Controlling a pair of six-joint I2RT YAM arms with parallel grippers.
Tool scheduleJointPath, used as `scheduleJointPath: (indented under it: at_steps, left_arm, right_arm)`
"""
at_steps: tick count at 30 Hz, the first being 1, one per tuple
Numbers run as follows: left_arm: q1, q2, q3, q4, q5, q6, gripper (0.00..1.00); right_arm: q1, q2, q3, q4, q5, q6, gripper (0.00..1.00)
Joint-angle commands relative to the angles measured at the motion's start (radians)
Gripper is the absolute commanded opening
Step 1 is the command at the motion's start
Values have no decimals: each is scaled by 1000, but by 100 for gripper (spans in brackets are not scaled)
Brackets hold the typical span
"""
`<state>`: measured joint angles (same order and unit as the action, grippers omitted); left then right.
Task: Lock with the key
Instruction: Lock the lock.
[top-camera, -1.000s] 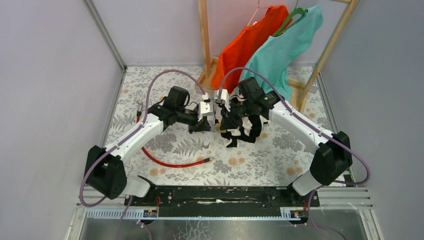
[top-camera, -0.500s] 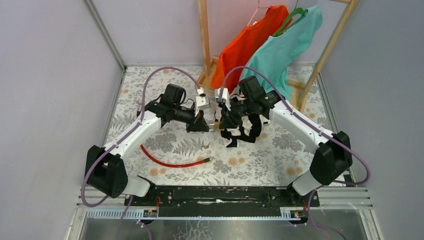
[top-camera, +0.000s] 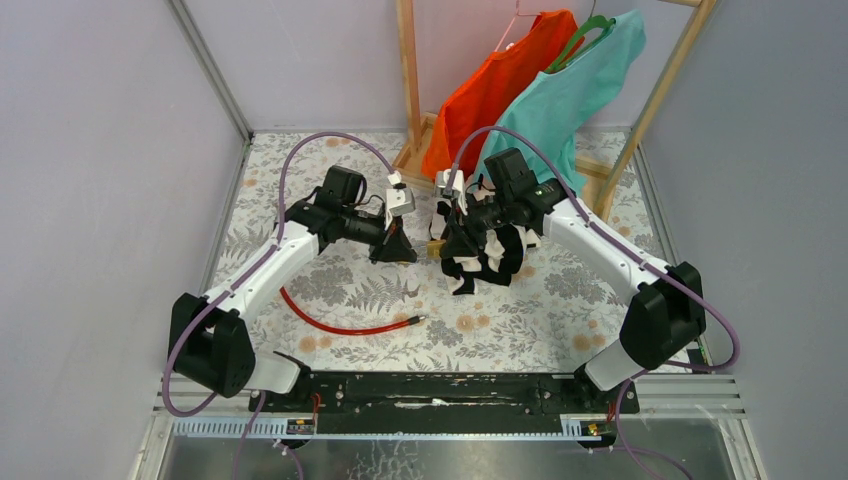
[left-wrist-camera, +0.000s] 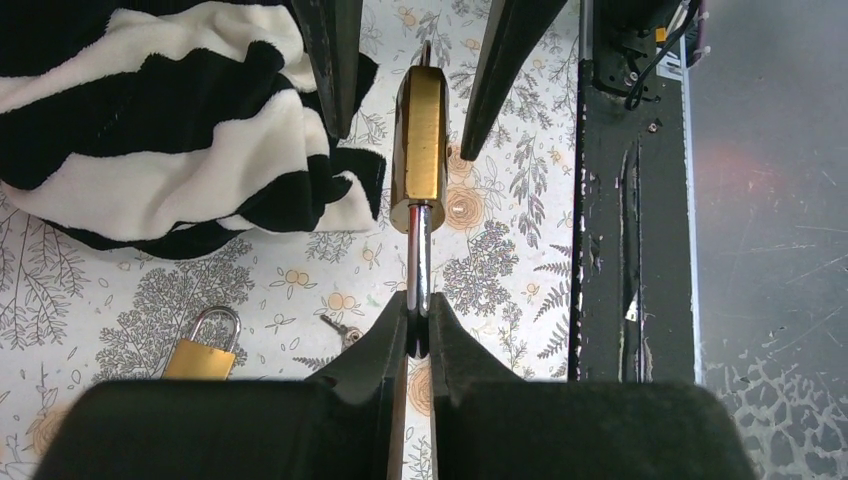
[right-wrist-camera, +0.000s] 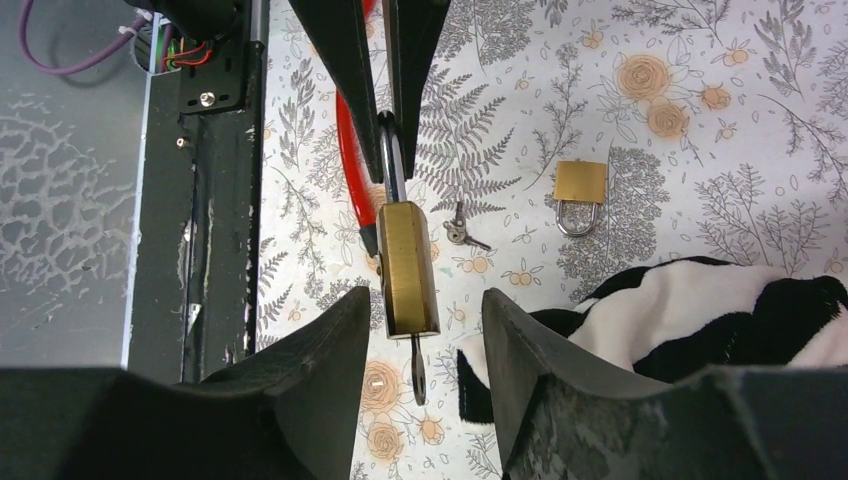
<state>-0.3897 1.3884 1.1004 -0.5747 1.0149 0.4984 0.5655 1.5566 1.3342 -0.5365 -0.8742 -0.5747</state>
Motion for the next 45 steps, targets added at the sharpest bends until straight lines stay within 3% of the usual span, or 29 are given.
scheduleJointPath:
  at_steps: [1, 13, 23, 37, 45]
  left_arm:
    - [8, -29, 27, 62, 69, -31, 0]
    - [8, -35, 8, 113, 91, -76, 0]
    - [8, -36, -10, 167, 82, -120, 0]
    - [-4, -46, -79, 386, 115, -276, 0]
    - [-63, -35, -86, 447, 81, -307, 0]
  right_arm:
    - [-1, -22, -10, 53, -73, 37, 52]
    - [0, -1, -49, 124, -149, 95, 39]
    - [0, 1, -51, 137, -158, 102, 1]
    - [0, -39, -82, 190, -129, 110, 0]
    - [16, -40, -85, 198, -137, 119, 0]
